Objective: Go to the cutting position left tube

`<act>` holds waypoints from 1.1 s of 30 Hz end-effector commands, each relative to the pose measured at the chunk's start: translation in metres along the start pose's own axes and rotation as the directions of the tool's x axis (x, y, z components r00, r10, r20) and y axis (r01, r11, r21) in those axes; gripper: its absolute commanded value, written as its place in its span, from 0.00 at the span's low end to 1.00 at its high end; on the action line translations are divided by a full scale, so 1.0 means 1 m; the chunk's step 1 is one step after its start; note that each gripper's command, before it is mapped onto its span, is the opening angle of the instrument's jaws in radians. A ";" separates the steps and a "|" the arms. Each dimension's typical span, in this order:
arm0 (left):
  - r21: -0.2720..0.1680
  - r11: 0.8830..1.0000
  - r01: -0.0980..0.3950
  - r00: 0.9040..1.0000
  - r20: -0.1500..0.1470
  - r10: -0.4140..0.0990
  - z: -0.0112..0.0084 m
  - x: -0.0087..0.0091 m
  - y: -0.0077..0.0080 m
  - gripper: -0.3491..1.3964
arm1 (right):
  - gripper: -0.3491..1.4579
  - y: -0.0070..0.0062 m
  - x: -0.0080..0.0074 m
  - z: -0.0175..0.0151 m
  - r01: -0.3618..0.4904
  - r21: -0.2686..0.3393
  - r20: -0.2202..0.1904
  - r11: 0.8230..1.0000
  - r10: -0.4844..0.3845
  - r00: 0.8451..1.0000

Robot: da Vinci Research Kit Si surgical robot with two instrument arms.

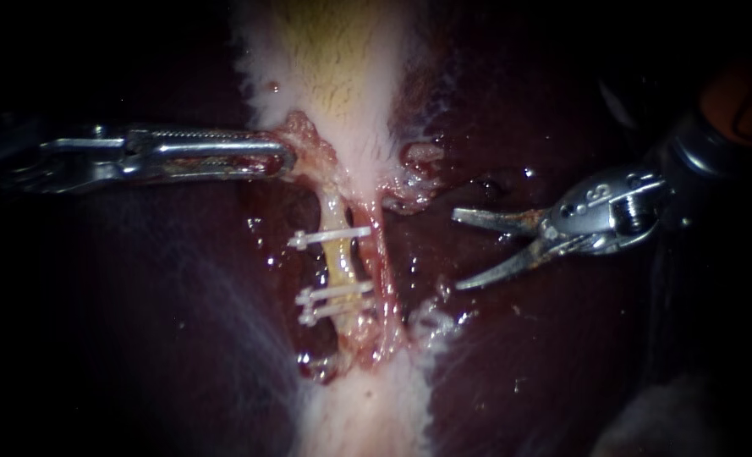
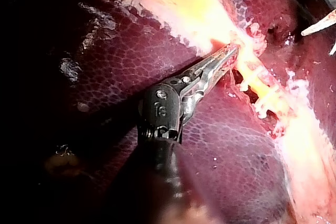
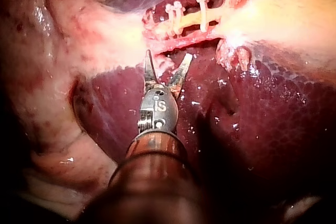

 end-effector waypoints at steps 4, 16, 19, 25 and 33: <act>-0.003 1.000 0.000 1.000 0.001 0.000 -0.0002 0.0001 0.0003 0.00 | 0.99 0.0000 0.0000 0.0000 0.000 0.001 0.000 1.000 0.000 1.000; -0.004 1.000 0.016 1.000 -0.020 -0.016 -0.0070 0.0048 0.0019 0.00 | 0.99 0.0000 0.0001 0.0001 0.000 0.004 0.000 1.000 0.000 1.000; 0.004 1.000 0.012 0.999 -0.033 -0.012 -0.0084 0.0059 0.0024 0.00 | 0.99 0.0000 0.0001 0.0001 0.000 0.004 0.000 1.000 0.000 1.000; 0.007 1.000 0.009 0.999 -0.034 -0.009 -0.0082 0.0053 0.0024 0.00 | 0.99 0.0000 0.0001 0.0001 -0.001 0.004 0.000 1.000 0.001 1.000; 0.012 1.000 0.007 0.999 -0.035 -0.007 -0.0079 0.0050 0.0027 0.00 | 0.99 -0.0003 0.0006 0.0009 -0.004 0.031 -0.023 1.000 0.005 1.000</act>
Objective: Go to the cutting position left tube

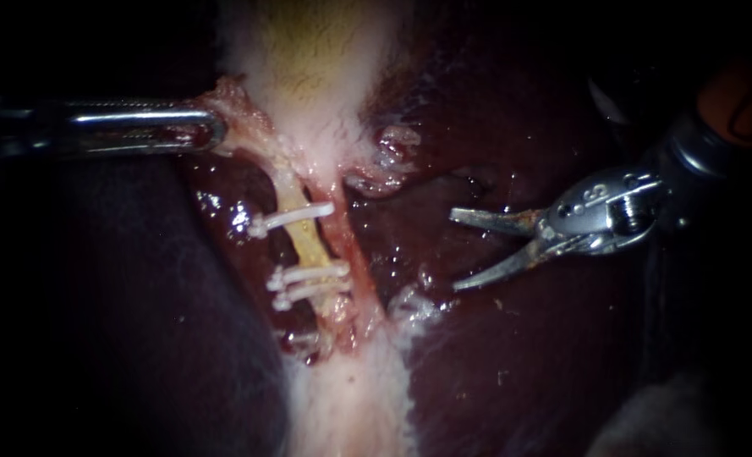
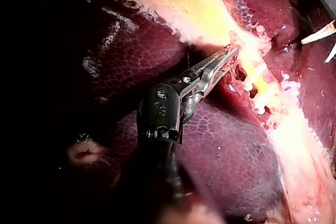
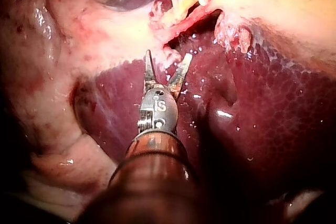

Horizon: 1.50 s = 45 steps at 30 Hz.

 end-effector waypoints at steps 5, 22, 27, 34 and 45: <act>0.002 1.000 -0.002 1.000 0.000 0.002 0.0002 -0.0001 0.0001 0.00 | 0.99 -0.0006 0.0009 0.0024 -0.002 0.035 -0.019 0.999 0.003 1.000; 0.005 1.000 -0.002 1.000 -0.001 0.002 0.0003 -0.0003 0.0005 0.00 | 0.99 -0.0009 0.0026 0.0126 0.024 0.150 -0.033 0.988 -0.019 0.999; 0.006 1.000 -0.002 1.000 -0.002 0.002 0.0003 -0.0003 0.0006 0.00 | 0.99 0.0003 0.0018 0.0129 0.020 0.149 -0.032 0.989 -0.015 0.999; 0.003 1.000 -0.003 1.000 -0.001 0.003 0.0003 -0.0003 0.0007 0.00 | 0.99 0.0017 0.0009 0.0137 0.022 0.146 -0.028 0.989 -0.018 0.999; 0.005 1.000 -0.003 1.000 -0.002 0.003 0.0004 -0.0003 0.0009 0.00 | 0.99 0.0027 0.0024 0.0171 0.005 0.173 -0.034 0.985 0.001 0.999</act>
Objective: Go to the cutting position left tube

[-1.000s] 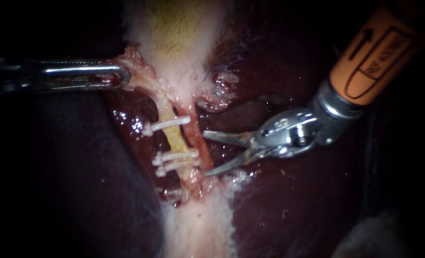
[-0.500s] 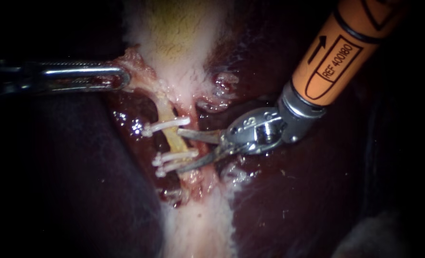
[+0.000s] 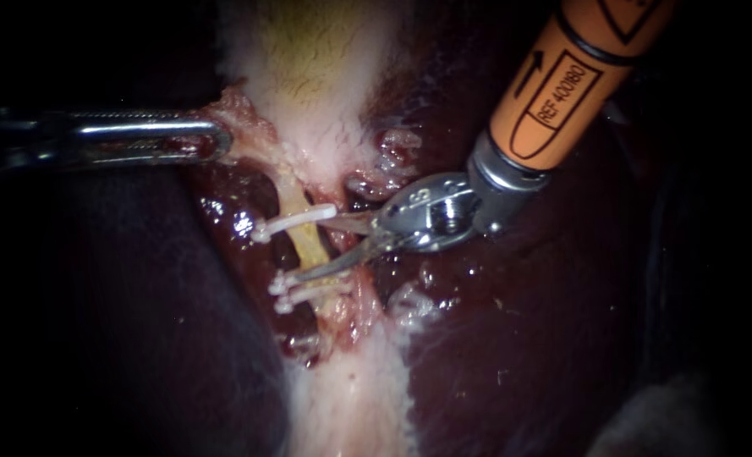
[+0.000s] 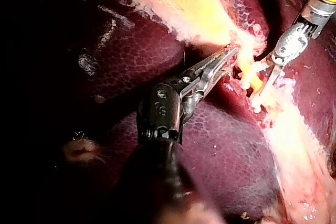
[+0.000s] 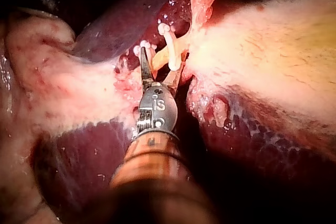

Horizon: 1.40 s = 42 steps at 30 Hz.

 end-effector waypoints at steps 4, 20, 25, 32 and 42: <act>0.001 1.000 0.000 1.000 0.000 0.000 0.0000 0.0000 0.0000 0.00 | 0.99 0.0001 0.0006 0.0015 -0.018 0.029 -0.036 0.999 0.019 0.999; 0.001 1.000 0.000 1.000 0.000 0.000 0.0000 0.0000 0.0000 0.00 | 0.99 -0.0038 0.0029 0.0026 -0.068 0.195 -0.171 0.978 0.102 0.980; 0.001 1.000 0.000 1.000 0.000 0.000 0.0000 0.0000 0.0000 0.00 | 0.99 -0.0049 0.0039 0.0030 -0.065 0.233 -0.201 0.970 0.114 0.973; 0.001 1.000 0.000 1.000 0.000 0.000 0.0000 0.0000 0.0000 0.00 | 0.99 -0.0052 0.0051 0.0032 -0.071 0.252 -0.244 0.965 0.135 0.960; 0.001 1.000 0.000 1.000 0.000 0.000 0.0000 0.0000 0.0000 0.00 | 0.99 -0.0049 0.0057 0.0038 -0.104 0.274 -0.293 0.956 0.186 0.938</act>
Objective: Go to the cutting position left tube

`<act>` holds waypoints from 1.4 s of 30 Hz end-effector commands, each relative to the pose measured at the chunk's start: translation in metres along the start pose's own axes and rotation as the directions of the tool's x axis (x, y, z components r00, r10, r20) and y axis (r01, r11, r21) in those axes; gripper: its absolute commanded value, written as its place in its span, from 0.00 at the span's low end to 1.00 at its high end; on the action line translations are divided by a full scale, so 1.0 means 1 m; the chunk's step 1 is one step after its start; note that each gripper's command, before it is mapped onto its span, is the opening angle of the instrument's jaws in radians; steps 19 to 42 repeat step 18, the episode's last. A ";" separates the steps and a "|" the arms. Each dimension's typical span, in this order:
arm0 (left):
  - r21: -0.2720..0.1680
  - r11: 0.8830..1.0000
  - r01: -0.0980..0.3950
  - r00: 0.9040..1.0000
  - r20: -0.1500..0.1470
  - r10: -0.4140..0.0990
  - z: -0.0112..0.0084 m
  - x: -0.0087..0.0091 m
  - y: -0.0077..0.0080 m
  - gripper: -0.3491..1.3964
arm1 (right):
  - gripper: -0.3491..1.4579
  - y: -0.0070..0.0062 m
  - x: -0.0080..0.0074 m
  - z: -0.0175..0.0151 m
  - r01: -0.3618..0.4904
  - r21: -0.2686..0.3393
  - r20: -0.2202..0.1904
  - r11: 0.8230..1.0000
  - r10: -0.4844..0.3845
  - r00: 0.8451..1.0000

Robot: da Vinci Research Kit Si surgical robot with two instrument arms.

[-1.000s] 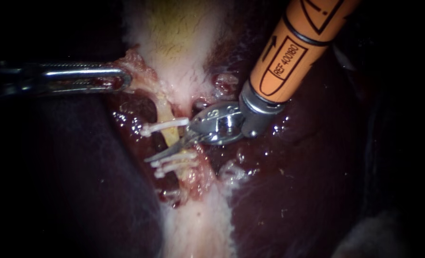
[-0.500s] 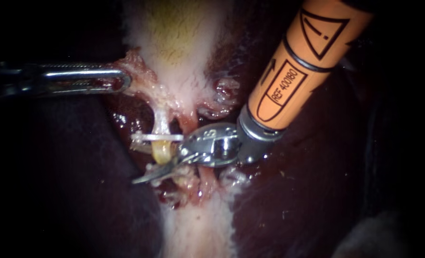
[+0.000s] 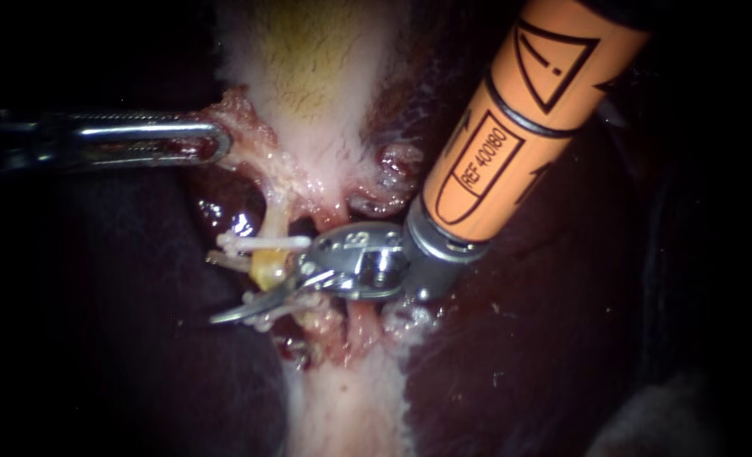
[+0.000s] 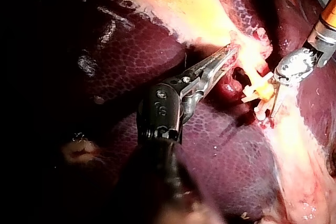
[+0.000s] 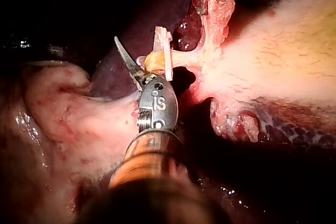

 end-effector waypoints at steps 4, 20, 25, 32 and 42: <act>0.000 1.000 0.000 1.000 0.000 0.000 0.0000 0.0000 0.0000 0.00 | 0.99 0.0001 0.0000 0.0002 -0.010 0.005 -0.018 1.000 0.010 1.000; 0.000 1.000 0.000 1.000 0.000 0.000 0.0001 0.0000 0.0000 0.00 | 0.99 -0.0001 -0.0001 0.0000 -0.015 -0.002 -0.017 1.000 0.015 1.000; 0.000 1.000 0.000 1.000 0.000 0.000 0.0001 0.0000 0.0000 0.00 | 0.99 -0.0001 -0.0001 0.0000 -0.015 -0.002 -0.017 1.000 0.015 1.000; 0.000 1.000 0.000 1.000 0.000 0.000 0.0001 0.0000 0.0000 0.00 | 0.99 -0.0001 -0.0001 0.0000 -0.015 -0.002 -0.017 1.000 0.015 1.000; 0.000 1.000 0.000 1.000 0.000 0.000 0.0001 0.0000 0.0000 0.00 | 0.99 -0.0001 -0.0001 0.0000 -0.015 -0.002 -0.017 1.000 0.015 1.000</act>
